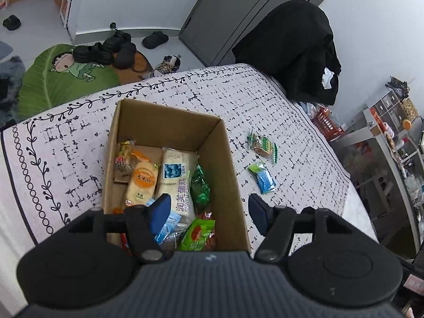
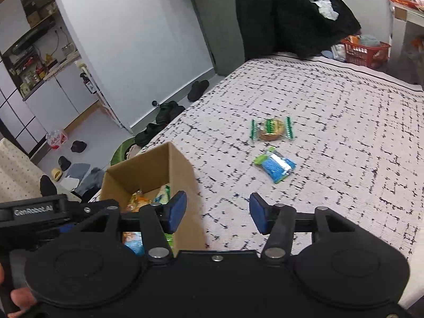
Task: Organize snacks
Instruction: 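Open left tool over the box while right tool releases the orange packet into it, then move left tool to the blue-and-green packet while right tool approaches the round cake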
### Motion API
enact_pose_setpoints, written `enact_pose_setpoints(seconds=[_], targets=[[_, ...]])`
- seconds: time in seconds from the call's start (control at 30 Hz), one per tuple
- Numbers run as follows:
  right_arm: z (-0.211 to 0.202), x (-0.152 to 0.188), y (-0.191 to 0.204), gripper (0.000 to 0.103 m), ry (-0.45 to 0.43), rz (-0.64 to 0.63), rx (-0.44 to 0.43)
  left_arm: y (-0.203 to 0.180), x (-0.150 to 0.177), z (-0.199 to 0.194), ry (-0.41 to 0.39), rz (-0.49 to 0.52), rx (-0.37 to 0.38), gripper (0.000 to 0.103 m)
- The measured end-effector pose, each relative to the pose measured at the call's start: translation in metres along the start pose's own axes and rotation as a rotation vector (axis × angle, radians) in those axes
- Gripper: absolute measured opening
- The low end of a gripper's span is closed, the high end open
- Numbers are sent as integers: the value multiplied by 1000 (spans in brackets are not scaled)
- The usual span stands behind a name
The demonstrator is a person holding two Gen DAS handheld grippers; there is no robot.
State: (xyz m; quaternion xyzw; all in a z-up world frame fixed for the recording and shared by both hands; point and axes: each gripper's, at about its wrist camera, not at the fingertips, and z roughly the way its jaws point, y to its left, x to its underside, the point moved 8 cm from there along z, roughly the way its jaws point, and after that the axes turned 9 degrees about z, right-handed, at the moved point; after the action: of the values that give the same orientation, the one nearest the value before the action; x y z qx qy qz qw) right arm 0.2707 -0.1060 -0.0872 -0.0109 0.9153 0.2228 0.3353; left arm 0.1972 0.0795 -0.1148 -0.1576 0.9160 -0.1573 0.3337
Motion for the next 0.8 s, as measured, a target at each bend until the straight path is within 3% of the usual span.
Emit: enact_pose_setpoints(seconds=[0.3,0.8], targets=[[4,-7,-30,63,-2,22,1,-32,-1,13,13,65,-22,72],[28,-36,-78,63,8,17,-27,-86,-18,47,8,130,-68,72]])
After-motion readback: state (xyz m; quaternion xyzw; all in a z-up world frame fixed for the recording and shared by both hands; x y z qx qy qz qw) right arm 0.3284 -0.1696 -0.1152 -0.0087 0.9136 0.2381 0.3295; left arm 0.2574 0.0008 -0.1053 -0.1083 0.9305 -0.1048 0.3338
